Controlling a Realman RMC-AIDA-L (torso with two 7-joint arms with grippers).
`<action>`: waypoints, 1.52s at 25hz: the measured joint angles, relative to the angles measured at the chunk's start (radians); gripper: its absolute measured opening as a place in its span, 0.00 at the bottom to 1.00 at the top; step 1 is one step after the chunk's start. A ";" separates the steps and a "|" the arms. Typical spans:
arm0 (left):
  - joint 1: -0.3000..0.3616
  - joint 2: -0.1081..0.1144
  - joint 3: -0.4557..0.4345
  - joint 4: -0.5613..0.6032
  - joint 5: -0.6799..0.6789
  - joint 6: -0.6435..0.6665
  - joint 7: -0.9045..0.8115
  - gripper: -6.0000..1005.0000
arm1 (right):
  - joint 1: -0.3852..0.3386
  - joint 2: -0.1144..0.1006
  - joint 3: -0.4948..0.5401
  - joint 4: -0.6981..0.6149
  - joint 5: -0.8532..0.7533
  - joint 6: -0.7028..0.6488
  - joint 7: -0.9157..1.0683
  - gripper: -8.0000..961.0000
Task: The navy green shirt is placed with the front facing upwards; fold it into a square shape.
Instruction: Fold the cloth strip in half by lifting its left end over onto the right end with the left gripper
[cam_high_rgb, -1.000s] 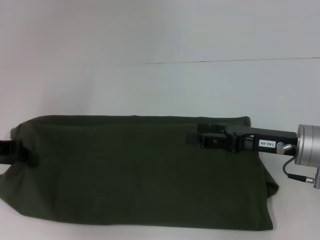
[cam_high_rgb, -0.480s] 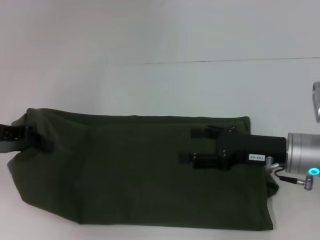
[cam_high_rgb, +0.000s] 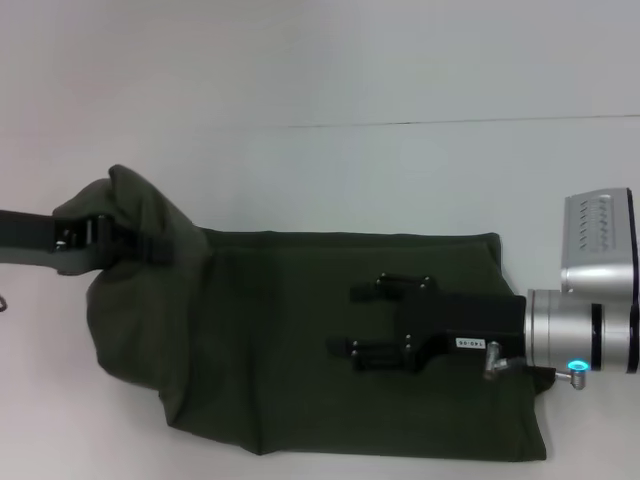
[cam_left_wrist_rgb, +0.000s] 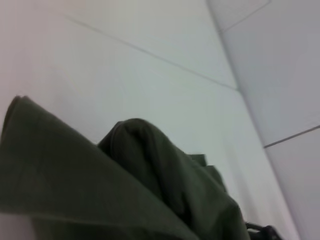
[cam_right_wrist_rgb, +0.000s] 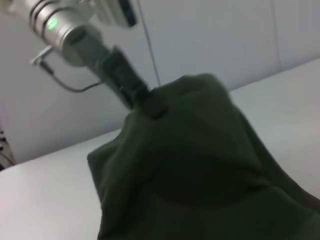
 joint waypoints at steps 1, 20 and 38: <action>0.000 -0.003 0.001 -0.001 -0.007 0.001 0.001 0.06 | 0.001 0.000 0.003 0.008 0.001 0.005 -0.024 0.97; 0.018 -0.039 0.003 -0.079 -0.231 0.074 0.087 0.06 | 0.122 0.012 0.008 0.265 0.078 0.211 -0.331 0.35; 0.018 -0.039 0.005 -0.097 -0.352 0.134 0.131 0.06 | 0.242 0.022 0.088 0.394 0.075 0.317 -0.448 0.02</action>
